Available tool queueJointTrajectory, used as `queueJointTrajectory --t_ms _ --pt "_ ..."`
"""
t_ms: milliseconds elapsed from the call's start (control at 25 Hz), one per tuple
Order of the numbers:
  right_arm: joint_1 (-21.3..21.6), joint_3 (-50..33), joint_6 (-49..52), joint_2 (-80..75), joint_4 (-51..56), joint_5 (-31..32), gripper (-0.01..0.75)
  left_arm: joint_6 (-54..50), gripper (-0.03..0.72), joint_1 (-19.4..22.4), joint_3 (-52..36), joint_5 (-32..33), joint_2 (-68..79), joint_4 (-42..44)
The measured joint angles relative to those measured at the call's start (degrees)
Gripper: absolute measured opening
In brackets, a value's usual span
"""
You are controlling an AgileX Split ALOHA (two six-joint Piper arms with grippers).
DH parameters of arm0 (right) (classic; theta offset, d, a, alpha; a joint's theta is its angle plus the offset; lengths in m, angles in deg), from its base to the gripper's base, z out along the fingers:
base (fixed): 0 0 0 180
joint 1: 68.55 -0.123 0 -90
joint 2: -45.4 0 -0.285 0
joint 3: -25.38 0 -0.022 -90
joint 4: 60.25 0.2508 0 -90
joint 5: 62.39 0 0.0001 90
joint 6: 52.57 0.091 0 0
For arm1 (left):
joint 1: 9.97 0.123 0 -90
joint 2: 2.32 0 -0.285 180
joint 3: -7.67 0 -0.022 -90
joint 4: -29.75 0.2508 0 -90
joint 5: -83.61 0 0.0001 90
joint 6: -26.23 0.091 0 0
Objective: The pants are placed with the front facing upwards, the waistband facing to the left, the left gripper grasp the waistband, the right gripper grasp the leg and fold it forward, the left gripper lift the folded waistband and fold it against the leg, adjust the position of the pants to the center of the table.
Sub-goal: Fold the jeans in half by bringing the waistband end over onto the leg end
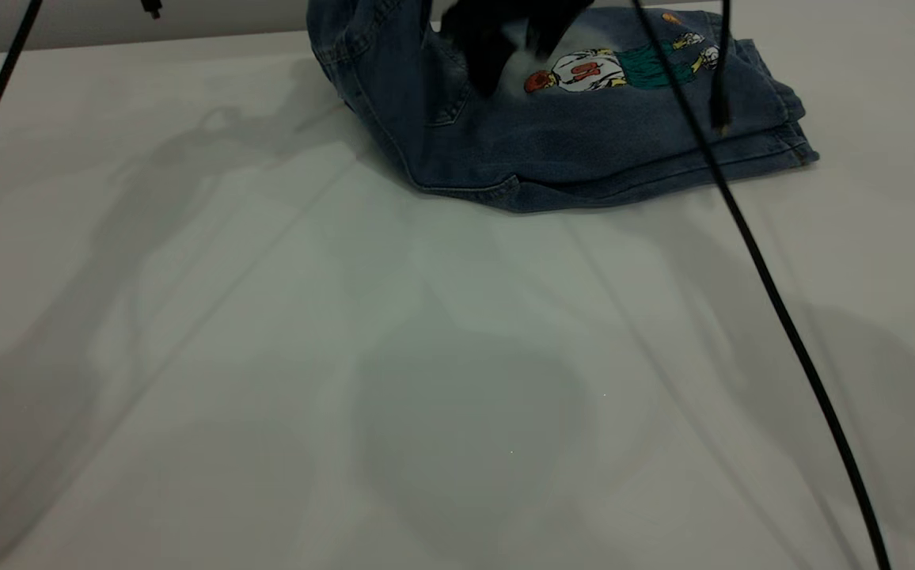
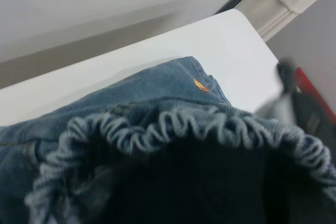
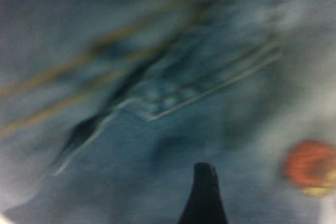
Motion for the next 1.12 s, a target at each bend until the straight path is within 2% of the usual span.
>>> queueJointTrajectory --t_ms 160,440,560,840,1120 --pt "3.5 1.4 0.5 0.2 0.5 0.4 0.483 0.0 0.039 0.0 0.0 0.7 0.0 0.7" --pt "12.0 1.4 1.0 -0.5 1.1 4.8 0.483 0.0 0.039 -0.1 0.0 0.3 0.0 0.5" --pt "14.3 1.4 1.0 -1.6 1.1 7.1 0.483 0.0 0.039 -0.5 0.0 0.1 0.0 0.5" --pt "14.8 1.3 1.0 -4.3 2.8 7.4 0.483 -1.8 0.041 -2.9 3.6 2.2 0.0 2.1" --pt "14.8 1.3 1.0 -4.3 3.6 7.3 0.483 -6.5 0.043 -8.1 11.4 2.6 0.0 7.7"
